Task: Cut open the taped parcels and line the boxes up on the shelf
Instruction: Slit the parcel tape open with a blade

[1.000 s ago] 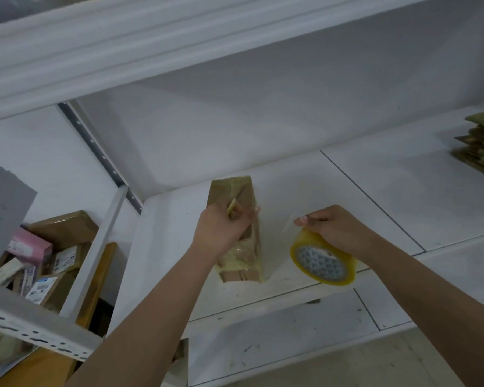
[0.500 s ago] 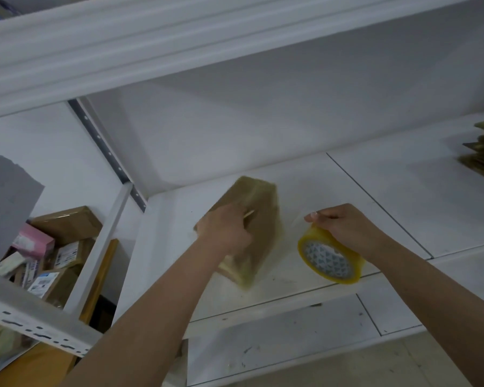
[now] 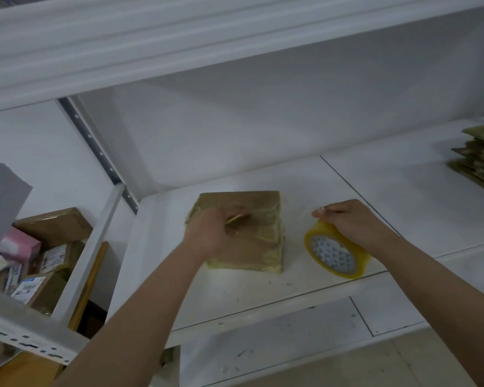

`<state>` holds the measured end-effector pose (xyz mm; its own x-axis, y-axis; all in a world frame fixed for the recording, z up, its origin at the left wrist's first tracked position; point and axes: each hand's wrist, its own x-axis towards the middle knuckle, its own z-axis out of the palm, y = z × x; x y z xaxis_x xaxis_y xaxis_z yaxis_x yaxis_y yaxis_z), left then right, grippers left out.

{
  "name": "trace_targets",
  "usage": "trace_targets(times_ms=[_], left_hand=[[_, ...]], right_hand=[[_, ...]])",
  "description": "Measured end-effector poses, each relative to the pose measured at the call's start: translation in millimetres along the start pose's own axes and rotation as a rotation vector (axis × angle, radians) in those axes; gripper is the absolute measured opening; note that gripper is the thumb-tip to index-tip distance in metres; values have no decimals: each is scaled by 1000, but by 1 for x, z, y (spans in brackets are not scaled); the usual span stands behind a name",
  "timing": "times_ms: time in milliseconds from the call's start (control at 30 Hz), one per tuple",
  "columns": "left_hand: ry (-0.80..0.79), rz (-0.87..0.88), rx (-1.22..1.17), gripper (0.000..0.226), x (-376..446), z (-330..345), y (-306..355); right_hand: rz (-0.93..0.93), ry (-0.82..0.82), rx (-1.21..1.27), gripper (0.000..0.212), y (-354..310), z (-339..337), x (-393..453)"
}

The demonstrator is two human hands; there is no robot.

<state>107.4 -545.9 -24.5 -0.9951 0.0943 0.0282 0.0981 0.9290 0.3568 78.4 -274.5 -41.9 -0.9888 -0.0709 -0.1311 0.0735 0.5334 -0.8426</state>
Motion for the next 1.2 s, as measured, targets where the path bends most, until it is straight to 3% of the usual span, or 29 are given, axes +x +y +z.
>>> trace_targets(times_ms=[67,167,267,333,467,700,867,967,1100,1200], left_hand=[[61,-44,-117,52,1,-15,-4],[213,-170,-226,21,5,-13,15],[263,-109,-28,48,6,14,51],[207,-97,161,69,9,29,65],[118,-93,249,51,7,28,61],[-49,-74,60,28,-15,-17,0],[18,-95,-44,25,-20,-32,-18],[68,-53,-192,32,-19,-21,-5],[133,-88,-388,23,-19,-9,12],[193,-87,-750,51,-20,-10,30]], right_hand=[[11,13,-1,26,2,0,0],[6,19,-17,27,0,5,0],[3,33,-38,28,-5,9,2],[-1,45,-52,29,-8,9,3],[-12,65,-67,27,-11,2,-3],[-73,-123,-11,20,-33,2,-17],[-178,-211,-32,23,-56,13,-19],[-201,-223,-42,24,-63,16,-19],[-194,-213,-61,25,-64,17,-17],[-168,-200,-86,23,-65,15,-20]])
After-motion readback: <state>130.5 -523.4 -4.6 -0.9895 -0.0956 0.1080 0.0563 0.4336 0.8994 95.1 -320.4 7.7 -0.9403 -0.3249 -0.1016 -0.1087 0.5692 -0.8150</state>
